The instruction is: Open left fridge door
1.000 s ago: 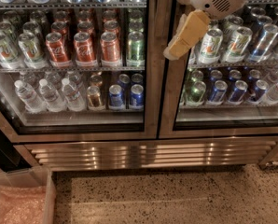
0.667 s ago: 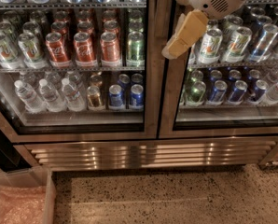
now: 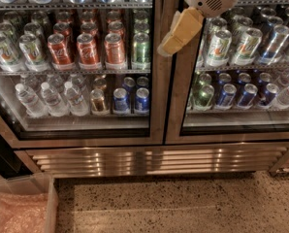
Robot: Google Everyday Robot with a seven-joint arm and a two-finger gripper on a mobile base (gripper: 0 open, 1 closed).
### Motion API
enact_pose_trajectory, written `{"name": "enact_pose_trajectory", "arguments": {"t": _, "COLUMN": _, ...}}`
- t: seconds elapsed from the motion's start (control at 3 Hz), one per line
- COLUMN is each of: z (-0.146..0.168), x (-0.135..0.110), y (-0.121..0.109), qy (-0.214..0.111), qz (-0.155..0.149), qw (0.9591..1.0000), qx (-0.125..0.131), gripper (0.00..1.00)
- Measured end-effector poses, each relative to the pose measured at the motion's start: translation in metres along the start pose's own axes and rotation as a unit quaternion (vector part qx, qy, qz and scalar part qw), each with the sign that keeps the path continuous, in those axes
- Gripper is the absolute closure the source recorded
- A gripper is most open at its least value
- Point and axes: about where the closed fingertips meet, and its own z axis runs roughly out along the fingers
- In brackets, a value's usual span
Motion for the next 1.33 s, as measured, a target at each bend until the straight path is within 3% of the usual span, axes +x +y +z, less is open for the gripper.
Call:
{"name": "enact_pose_trajectory", "arguments": {"t": 0.33, "z": 0.0159, "x": -0.0141, "y": 0.0013, "qy": -0.015, "qz": -0.007, "qw": 0.9998, "qx": -0.014, "gripper": 0.0}}
{"name": "enact_pose_trajectory", "arguments": {"t": 1.33, "z": 0.0121, "x": -0.0096, "y": 0.003, "qy": -0.019, "qz": -0.012, "qw": 0.9995, "qx": -0.021, "gripper": 0.0}}
